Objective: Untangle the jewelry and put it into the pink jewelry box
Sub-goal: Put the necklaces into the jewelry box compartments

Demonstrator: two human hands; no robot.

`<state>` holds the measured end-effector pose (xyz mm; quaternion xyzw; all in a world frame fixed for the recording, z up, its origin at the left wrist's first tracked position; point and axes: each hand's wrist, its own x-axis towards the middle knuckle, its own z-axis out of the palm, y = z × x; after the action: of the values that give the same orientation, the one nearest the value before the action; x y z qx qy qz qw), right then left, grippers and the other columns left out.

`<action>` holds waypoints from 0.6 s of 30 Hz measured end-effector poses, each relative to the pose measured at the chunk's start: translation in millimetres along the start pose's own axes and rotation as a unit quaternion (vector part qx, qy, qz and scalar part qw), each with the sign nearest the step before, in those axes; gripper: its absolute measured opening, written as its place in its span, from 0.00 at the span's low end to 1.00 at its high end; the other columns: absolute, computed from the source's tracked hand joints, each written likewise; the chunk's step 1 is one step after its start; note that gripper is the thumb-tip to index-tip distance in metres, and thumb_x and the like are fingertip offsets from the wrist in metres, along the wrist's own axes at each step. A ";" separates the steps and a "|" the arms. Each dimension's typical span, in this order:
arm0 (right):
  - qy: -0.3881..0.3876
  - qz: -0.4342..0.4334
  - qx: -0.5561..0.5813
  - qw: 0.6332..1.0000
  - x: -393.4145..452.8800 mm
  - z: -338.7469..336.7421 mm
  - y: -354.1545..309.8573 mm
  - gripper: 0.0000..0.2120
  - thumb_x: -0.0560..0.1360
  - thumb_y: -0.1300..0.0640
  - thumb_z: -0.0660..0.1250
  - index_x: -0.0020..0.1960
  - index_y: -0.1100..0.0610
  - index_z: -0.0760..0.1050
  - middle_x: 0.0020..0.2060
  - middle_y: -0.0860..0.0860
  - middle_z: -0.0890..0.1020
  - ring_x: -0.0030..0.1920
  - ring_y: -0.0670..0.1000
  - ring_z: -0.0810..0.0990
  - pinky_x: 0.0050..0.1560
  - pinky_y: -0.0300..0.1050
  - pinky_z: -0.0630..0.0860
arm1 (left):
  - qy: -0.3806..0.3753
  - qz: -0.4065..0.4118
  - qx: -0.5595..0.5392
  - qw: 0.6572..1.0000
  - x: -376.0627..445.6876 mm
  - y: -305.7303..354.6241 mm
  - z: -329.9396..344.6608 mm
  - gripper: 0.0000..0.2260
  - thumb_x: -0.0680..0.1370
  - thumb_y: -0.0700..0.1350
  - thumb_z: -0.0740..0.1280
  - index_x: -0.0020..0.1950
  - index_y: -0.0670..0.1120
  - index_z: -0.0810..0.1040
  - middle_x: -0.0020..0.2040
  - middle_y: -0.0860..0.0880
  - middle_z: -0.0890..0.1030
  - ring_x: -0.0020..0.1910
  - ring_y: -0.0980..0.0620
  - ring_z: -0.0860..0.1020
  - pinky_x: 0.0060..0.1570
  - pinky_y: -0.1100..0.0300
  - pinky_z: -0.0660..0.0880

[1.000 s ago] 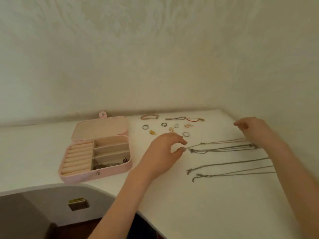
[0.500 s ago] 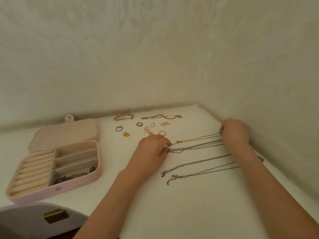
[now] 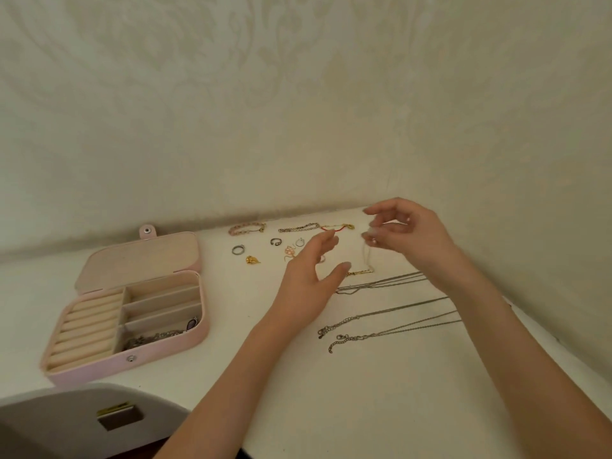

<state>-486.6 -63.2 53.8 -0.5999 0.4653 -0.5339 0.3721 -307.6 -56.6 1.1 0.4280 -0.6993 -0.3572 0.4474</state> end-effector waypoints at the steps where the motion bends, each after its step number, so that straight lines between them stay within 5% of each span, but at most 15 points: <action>1: -0.038 0.000 0.021 0.999 -4.1 7.4 -5.2 0.14 0.69 0.71 0.71 0.51 0.57 0.80 0.40 0.53 0.79 0.41 0.53 0.83 0.50 0.46 0.80 | -0.015 -0.010 -0.042 0.999 1.1 2.8 1.2 0.22 0.77 0.47 0.67 0.69 0.52 0.67 0.64 0.58 0.74 0.63 0.63 0.71 0.64 0.66 0.66; 3: -0.082 -0.006 0.035 0.996 -9.2 18.1 -10.7 0.15 0.70 0.71 0.70 0.52 0.55 0.80 0.43 0.52 0.81 0.45 0.52 0.83 0.53 0.46 0.80 | -0.055 -0.010 -0.094 0.994 2.7 5.6 2.0 0.18 0.78 0.46 0.66 0.67 0.49 0.71 0.62 0.54 0.78 0.62 0.61 0.74 0.63 0.63 0.68; 6: -0.069 -0.017 0.051 0.996 -11.0 22.5 -12.8 0.13 0.71 0.71 0.68 0.49 0.55 0.80 0.43 0.53 0.82 0.45 0.53 0.83 0.52 0.45 0.79 | -0.084 -0.014 -0.132 0.988 -1.4 12.7 0.5 0.09 0.80 0.42 0.62 0.53 0.42 0.80 0.43 0.49 0.83 0.43 0.55 0.82 0.49 0.64 0.75; 9: -0.002 -0.007 0.057 0.998 -9.3 18.4 -9.3 0.10 0.72 0.72 0.68 0.46 0.58 0.80 0.41 0.53 0.82 0.42 0.51 0.83 0.49 0.43 0.81 | -0.056 -0.026 -0.132 0.989 -3.8 11.4 -2.9 0.11 0.81 0.43 0.60 0.48 0.42 0.81 0.31 0.51 0.77 0.29 0.56 0.74 0.35 0.67 0.72; 18: 0.053 0.017 0.152 0.987 -5.5 7.8 -7.3 0.08 0.73 0.71 0.67 0.46 0.59 0.78 0.42 0.53 0.83 0.43 0.49 0.83 0.45 0.38 0.79 | 0.028 -0.037 -0.040 0.998 -4.1 -3.0 -18.8 0.09 0.80 0.45 0.62 0.48 0.49 0.82 0.31 0.55 0.76 0.31 0.63 0.71 0.32 0.72 0.65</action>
<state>-477.7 -56.2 57.8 -0.4991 0.4078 -0.6234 0.4427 -288.3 -56.2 3.6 0.4450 -0.6554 -0.3888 0.4704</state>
